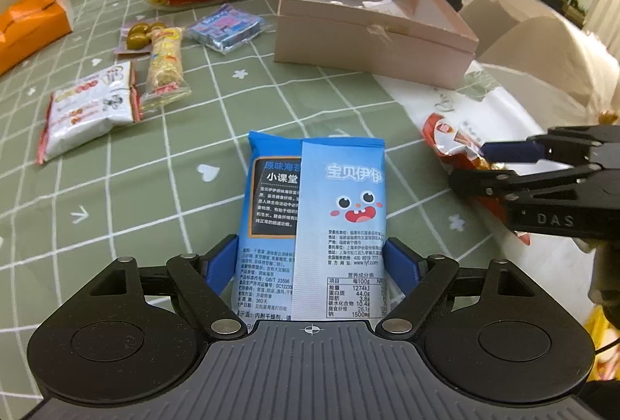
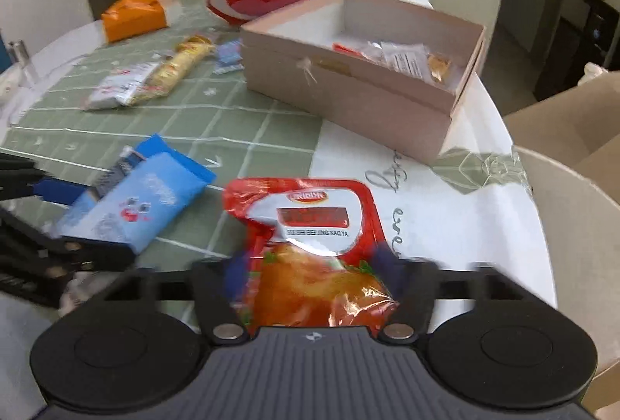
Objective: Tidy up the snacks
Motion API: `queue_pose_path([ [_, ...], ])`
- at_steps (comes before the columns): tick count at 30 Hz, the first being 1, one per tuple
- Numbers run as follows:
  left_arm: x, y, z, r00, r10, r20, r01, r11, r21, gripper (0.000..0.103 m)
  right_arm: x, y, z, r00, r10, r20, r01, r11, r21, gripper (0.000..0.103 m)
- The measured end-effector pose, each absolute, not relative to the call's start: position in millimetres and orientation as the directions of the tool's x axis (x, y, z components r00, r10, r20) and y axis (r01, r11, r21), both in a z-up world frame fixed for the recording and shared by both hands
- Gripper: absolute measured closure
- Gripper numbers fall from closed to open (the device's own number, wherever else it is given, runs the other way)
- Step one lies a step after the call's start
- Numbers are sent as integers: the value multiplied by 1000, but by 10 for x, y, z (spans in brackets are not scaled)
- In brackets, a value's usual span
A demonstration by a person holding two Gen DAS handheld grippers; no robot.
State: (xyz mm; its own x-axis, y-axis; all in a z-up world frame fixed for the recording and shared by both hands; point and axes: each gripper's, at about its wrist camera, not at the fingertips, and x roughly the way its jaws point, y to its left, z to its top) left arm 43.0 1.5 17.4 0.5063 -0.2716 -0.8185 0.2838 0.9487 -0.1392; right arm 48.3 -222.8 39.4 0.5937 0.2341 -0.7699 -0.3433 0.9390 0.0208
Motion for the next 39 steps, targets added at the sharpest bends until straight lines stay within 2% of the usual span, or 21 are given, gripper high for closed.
queue_pose_path([
  [7,389,-108,232,491,-352,-797,338,920,-199,19,367,-2322,590,617,228,-753,-325,945,20,69],
  [13,398,-171,284,495,-361,-791,349,916,-199,19,311,-2427,827,639,263,-723,-314,947,67,81],
  [17,395,-185,269,487,-360,-796,353,915,-198,19,315,-2524,862,606,324,-726,-273,942,193,81],
  [22,383,-195,273,488,-364,-793,352,914,-202,19,355,-2766,821,621,333,-709,-162,940,299,81],
  [27,386,-192,251,483,-369,-794,353,912,-209,19,396,-2921,831,646,235,-726,-56,963,262,79],
  [33,401,-226,200,469,-373,-801,360,908,-213,19,471,-2896,607,568,308,-763,-95,946,311,74],
  [39,386,-282,163,465,-365,-806,372,907,-196,19,665,-2677,494,542,382,-749,-131,918,374,68],
])
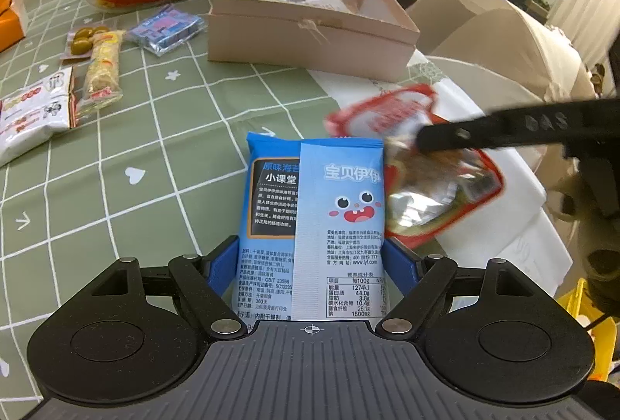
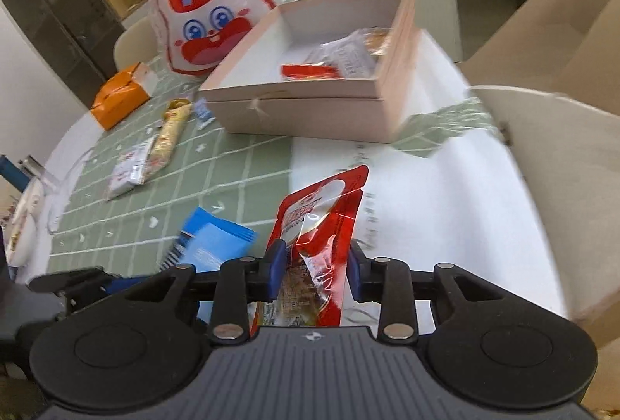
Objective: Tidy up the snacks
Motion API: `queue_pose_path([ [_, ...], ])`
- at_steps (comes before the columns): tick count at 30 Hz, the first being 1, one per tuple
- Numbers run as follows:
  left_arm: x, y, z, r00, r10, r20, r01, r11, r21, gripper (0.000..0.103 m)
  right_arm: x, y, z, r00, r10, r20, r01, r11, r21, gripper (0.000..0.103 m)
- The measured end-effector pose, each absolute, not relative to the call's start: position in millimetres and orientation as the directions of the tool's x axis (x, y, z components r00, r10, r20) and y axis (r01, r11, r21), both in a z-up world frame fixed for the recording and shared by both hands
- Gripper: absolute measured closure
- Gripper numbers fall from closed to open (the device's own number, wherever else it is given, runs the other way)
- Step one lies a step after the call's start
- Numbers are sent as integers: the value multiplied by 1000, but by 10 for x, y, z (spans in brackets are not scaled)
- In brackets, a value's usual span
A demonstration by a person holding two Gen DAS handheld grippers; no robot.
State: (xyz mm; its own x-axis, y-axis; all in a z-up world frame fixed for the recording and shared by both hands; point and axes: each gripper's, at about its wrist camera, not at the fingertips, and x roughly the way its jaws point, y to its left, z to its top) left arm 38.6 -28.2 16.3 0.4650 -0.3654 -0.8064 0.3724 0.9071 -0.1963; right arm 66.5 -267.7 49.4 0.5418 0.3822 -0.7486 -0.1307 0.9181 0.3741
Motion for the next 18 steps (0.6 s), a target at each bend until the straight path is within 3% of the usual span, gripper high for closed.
queue_pose_path([
  [4,379,-250,172,475,-359,-803,355,914,-198,19,783,-2405,485,520,422,-743,-181,904,387,63],
  [5,375,-224,184,480,-356,-802,347,917,-199,19,773,-2354,530,531,412,-740,-197,910,365,66],
  [7,358,-173,217,493,-348,-797,337,921,-194,19,723,-2288,692,560,413,-718,-248,911,330,85],
  [12,353,-79,231,505,-329,-798,311,932,-188,19,533,-2077,1120,616,355,-703,-360,921,149,90],
  [16,345,-63,209,503,-333,-798,303,932,-198,20,481,-1864,1007,617,251,-746,-374,927,3,90],
  [17,341,-59,205,505,-329,-798,300,934,-195,22,481,-1827,926,618,213,-757,-366,930,-37,89],
  [18,337,-52,202,505,-330,-798,298,934,-197,41,491,-1813,823,612,177,-771,-355,932,-68,88],
])
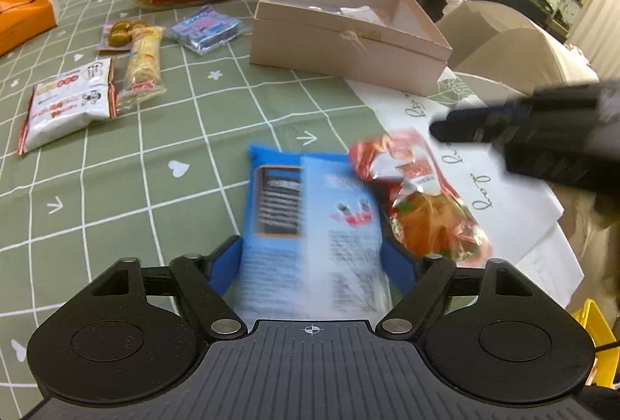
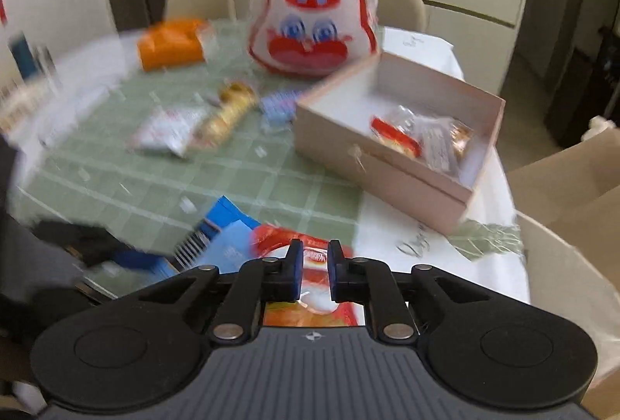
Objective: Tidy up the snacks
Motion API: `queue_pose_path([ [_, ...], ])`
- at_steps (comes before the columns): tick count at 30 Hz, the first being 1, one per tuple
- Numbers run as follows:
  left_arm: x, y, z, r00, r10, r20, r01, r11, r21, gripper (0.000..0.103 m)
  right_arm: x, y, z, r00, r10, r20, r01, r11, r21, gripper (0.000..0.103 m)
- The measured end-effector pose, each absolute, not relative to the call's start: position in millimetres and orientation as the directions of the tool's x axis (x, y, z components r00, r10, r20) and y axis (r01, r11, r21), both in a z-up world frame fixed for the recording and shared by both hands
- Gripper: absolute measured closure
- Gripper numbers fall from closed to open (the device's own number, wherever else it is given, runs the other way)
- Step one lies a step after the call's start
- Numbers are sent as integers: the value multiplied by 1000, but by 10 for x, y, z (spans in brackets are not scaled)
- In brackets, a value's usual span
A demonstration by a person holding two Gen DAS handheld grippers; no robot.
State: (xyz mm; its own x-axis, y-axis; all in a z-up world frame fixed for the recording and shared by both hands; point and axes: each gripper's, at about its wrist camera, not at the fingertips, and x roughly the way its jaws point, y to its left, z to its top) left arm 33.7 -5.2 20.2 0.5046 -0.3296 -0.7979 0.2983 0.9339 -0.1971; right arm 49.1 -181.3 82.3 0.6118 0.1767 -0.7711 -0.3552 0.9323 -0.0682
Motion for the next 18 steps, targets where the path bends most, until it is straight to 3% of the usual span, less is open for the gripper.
queue_pose_path([
  [2,341,-13,207,504,-342,-793,290,932,-218,45,493,-1855,670,581,169,-796,-354,933,-61,78],
  [6,337,27,199,506,-347,-790,279,932,-230,50,377,-2072,539,550,254,-796,-380,924,32,39],
  [10,338,10,189,510,-341,-790,279,934,-223,50,351,-2210,503,558,239,-795,-280,956,91,33],
  [15,309,-66,197,512,-322,-796,319,932,-171,49,518,-2244,354,515,295,-805,-75,951,301,21],
  [18,296,-75,207,507,-317,-802,330,930,-159,47,630,-2045,339,511,232,-828,-43,969,244,15],
])
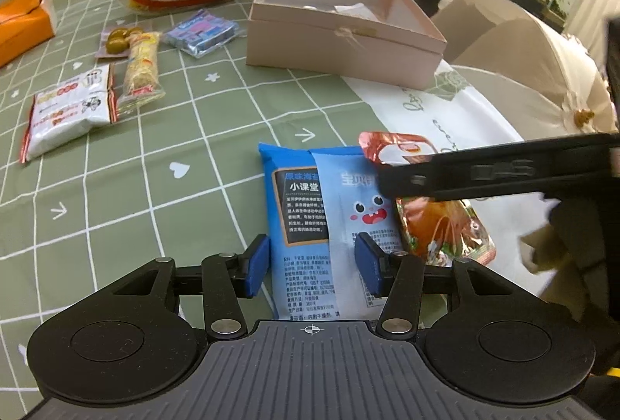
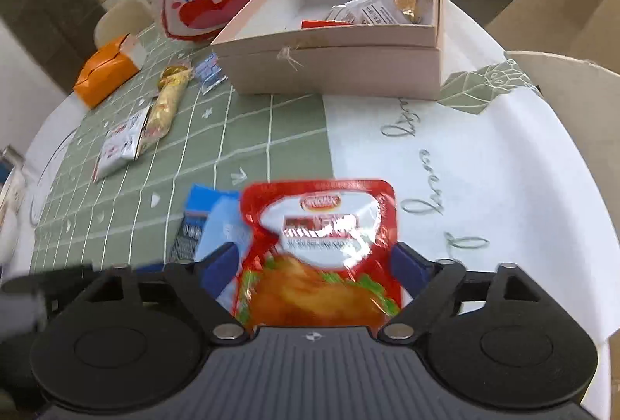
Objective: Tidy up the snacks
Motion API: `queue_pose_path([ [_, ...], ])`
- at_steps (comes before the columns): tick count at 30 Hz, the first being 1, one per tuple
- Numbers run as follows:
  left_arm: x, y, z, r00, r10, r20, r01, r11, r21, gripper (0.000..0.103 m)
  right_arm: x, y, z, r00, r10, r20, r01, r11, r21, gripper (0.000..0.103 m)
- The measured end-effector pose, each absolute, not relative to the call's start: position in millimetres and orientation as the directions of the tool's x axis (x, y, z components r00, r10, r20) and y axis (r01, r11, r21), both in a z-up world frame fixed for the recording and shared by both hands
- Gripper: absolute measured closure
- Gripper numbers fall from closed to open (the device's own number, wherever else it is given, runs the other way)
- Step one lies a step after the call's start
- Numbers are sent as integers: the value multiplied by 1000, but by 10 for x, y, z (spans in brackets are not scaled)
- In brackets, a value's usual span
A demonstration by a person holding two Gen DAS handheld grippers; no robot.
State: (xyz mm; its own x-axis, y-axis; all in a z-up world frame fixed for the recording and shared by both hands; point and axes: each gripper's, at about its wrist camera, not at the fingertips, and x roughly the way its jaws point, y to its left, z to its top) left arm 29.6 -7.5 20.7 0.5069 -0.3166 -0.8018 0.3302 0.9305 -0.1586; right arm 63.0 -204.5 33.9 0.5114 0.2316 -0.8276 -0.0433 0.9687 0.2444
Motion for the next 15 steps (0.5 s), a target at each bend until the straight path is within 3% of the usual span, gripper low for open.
queue_pose_path([
  [2,281,-74,234,504,-309,-807,329,932,-152,47,679,-1942,319,511,169,-843,-66,985,158,15],
  [5,238,-90,290,521,-294,-801,321,937,-135,50,659,-2090,334,532,183,-827,-77,983,168,22],
  [12,139,-482,266,529,-245,-813,411,912,-8,50,501,-2493,279,572,155,-806,-76,988,136,18],
  [15,139,-613,265,511,-262,-818,446,895,-8,49,439,-2552,278,587,150,-796,-92,989,118,17],
])
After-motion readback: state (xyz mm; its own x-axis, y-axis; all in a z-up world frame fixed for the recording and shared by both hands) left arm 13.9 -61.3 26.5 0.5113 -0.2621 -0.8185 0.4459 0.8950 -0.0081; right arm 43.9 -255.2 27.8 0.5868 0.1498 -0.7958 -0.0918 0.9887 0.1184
